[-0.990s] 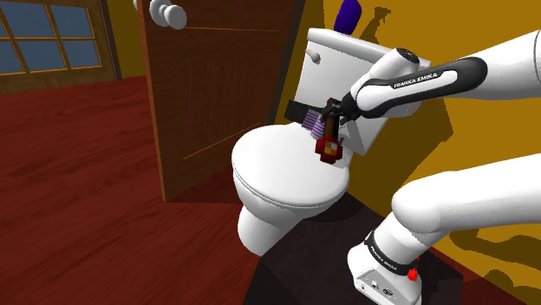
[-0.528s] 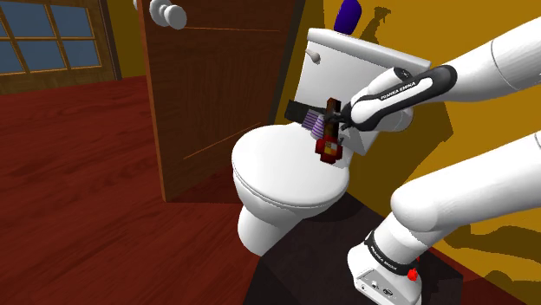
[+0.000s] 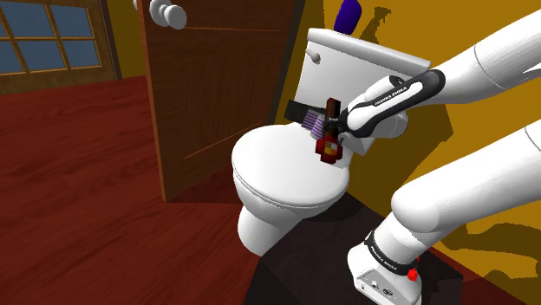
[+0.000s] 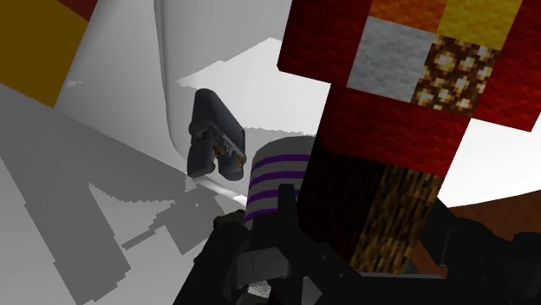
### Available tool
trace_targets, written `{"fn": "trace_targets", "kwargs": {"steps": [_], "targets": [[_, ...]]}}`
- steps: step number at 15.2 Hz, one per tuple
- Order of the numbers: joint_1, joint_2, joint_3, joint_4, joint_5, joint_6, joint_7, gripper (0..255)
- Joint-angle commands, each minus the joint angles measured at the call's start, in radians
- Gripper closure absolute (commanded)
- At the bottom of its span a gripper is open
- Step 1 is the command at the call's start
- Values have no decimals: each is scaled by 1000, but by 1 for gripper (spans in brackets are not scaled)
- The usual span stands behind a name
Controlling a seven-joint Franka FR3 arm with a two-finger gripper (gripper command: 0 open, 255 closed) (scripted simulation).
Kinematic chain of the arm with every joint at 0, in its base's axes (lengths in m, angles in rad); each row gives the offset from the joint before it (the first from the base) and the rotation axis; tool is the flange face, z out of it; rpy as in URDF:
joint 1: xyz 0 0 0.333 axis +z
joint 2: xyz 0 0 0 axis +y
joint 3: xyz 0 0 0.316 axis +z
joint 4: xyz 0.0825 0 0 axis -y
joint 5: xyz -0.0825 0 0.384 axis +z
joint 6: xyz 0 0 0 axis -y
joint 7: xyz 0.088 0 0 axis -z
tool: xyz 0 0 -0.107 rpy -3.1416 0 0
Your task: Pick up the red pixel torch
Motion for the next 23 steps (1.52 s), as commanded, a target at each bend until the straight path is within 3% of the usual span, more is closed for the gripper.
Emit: {"fn": "trace_targets", "kwargs": {"steps": [1,7,23], "targets": [[0,2,0,-1,0,1,0,255],[0,1,0,1,0,-1,0,255],[-37,-212,53,81,-12,-294,20,255]]}}
